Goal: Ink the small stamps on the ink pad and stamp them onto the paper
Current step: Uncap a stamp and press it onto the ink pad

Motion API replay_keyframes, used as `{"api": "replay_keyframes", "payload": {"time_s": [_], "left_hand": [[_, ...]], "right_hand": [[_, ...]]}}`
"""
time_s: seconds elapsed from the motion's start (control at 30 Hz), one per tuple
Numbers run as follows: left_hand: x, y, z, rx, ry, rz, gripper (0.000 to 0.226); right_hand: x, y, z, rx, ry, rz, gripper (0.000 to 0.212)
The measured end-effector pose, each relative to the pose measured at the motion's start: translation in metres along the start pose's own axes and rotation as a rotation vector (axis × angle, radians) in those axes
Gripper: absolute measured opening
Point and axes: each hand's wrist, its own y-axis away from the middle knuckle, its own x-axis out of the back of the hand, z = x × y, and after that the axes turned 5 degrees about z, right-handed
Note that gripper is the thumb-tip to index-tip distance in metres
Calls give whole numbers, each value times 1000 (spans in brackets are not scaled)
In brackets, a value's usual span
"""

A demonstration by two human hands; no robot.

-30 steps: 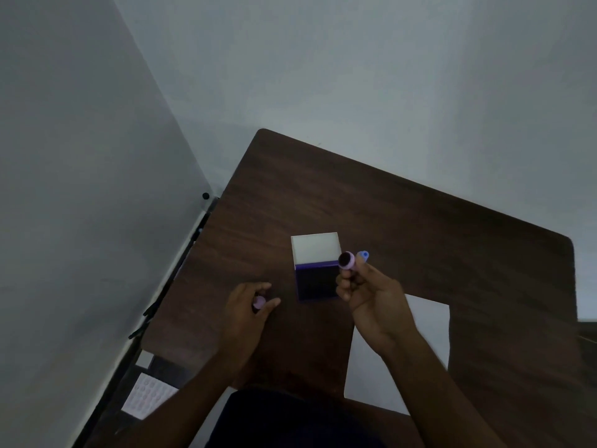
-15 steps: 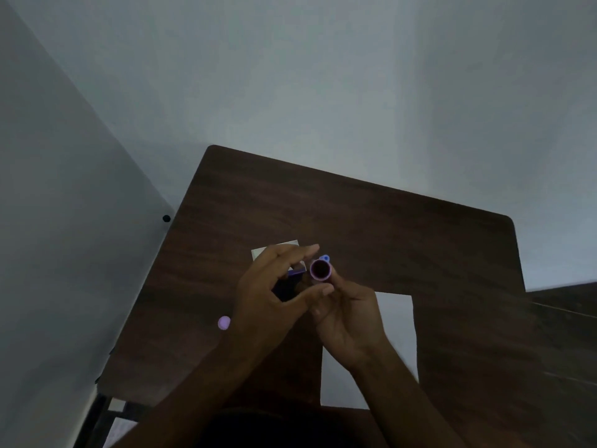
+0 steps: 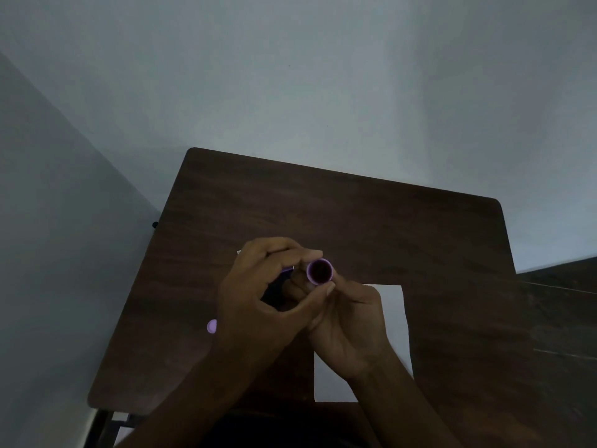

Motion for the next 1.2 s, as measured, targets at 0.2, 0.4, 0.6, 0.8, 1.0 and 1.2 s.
{"api": "replay_keyframes", "payload": {"time_s": [0.2,0.4,0.6,0.8,1.0,1.2], "left_hand": [[6,-4,11,-35,-22,24,50],[11,-11,17,-78,22,38,43],[11,-14,16,-53,12,-8,45],[15,-22,18,-79,27,-9,42],[16,-25,19,-109,41,23,41],[14,-31,16,25,89,-18,42]], "right_hand": [[-5,9,0,-23,-26,11,63],[-12,8,3,0,-23,-11,76],[-19,8,4,0,15,-18,62],[-23,8,3,6,30,7,73],[-28,7,1,-2,66,-69,78],[-27,-1,-2,-39,-75,-105,66]]}}
